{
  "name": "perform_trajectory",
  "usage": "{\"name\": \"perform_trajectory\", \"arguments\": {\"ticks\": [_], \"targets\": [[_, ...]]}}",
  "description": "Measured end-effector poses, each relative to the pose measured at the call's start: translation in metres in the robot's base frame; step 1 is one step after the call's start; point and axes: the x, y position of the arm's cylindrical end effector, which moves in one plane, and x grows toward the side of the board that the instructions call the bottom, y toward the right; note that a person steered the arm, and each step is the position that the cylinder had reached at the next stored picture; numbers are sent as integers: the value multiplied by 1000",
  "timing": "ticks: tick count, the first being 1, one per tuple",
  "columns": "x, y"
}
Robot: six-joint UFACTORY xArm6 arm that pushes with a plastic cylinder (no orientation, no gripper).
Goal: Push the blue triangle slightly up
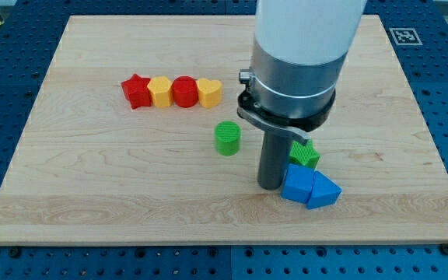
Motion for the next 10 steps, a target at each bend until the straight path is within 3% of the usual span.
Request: {"name": "perform_trajectory", "arguments": {"ticks": [4,6,8,10], "targets": [[53,58],[52,69],[13,71],[7,75]]}}
